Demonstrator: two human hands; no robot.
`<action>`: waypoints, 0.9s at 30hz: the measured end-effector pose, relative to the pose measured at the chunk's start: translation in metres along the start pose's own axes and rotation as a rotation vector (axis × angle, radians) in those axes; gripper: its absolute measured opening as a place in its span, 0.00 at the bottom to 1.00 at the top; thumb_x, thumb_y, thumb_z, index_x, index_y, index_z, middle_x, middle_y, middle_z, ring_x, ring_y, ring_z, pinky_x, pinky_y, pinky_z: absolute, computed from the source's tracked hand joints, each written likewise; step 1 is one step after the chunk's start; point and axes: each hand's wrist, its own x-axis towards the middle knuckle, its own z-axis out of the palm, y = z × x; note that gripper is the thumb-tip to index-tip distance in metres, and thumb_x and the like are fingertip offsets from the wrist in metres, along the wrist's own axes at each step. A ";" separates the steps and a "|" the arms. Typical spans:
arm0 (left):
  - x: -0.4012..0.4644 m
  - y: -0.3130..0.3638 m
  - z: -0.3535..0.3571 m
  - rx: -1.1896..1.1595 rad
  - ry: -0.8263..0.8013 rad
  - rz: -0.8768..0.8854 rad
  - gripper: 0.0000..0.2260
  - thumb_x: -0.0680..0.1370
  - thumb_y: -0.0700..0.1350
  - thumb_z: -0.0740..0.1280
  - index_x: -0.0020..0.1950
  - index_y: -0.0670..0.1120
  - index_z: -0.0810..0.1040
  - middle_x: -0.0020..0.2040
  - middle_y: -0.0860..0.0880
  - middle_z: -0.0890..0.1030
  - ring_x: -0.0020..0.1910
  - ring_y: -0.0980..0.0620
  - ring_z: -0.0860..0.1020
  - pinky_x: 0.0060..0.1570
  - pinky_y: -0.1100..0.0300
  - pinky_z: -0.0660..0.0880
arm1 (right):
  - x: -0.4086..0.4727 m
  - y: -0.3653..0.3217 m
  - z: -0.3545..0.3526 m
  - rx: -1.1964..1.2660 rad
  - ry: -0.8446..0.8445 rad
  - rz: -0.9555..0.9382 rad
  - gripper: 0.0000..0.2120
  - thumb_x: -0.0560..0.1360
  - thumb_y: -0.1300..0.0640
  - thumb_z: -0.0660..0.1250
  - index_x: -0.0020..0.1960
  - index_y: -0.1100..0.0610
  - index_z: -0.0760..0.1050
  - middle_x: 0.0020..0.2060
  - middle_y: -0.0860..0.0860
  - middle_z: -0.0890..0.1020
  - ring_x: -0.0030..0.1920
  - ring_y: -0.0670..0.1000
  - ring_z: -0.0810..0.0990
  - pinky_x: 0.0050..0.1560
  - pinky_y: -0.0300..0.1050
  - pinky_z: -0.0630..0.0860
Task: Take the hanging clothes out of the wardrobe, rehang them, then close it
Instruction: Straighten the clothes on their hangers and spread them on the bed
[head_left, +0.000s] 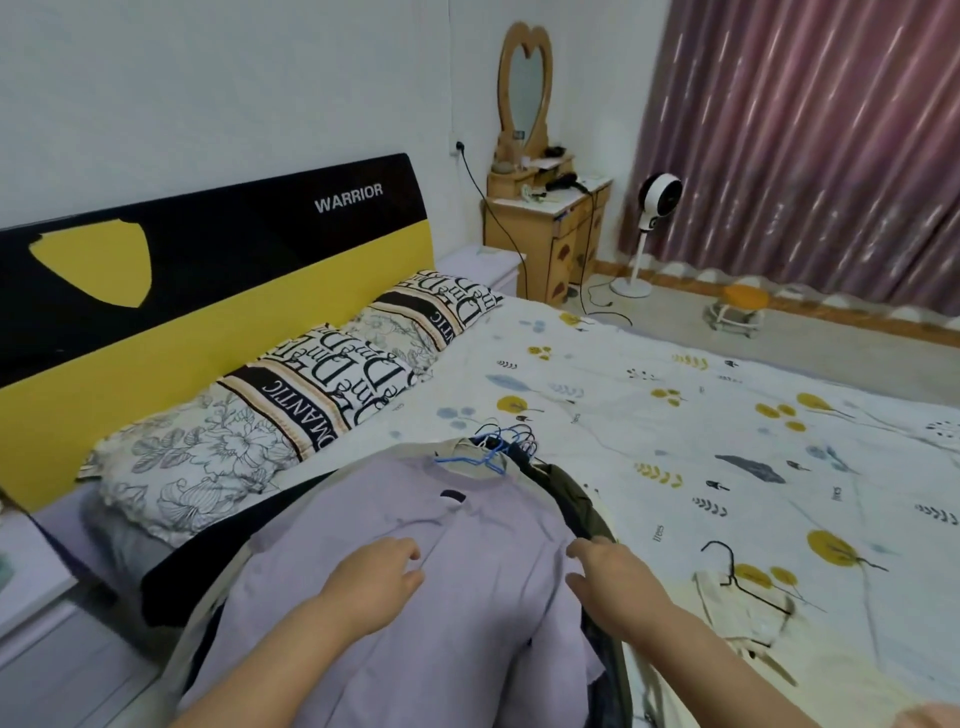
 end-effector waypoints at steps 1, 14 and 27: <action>0.011 -0.001 0.002 -0.009 -0.002 -0.005 0.17 0.80 0.51 0.57 0.68 0.48 0.68 0.67 0.48 0.72 0.64 0.50 0.71 0.60 0.60 0.68 | 0.012 -0.001 0.000 0.006 -0.008 0.000 0.17 0.80 0.54 0.56 0.67 0.57 0.67 0.62 0.55 0.73 0.62 0.57 0.71 0.59 0.48 0.71; 0.148 -0.031 0.017 -0.018 -0.081 -0.026 0.17 0.80 0.50 0.57 0.68 0.47 0.67 0.66 0.46 0.72 0.64 0.46 0.72 0.61 0.56 0.69 | 0.145 -0.003 0.026 0.068 -0.092 0.052 0.19 0.80 0.52 0.56 0.70 0.56 0.64 0.64 0.55 0.71 0.63 0.57 0.70 0.59 0.47 0.71; 0.290 -0.120 0.051 0.165 -0.135 0.126 0.21 0.81 0.53 0.54 0.73 0.48 0.60 0.72 0.50 0.64 0.69 0.49 0.65 0.64 0.57 0.65 | 0.254 -0.032 0.105 0.050 0.006 0.296 0.24 0.78 0.56 0.55 0.73 0.54 0.55 0.69 0.53 0.63 0.70 0.54 0.62 0.66 0.45 0.64</action>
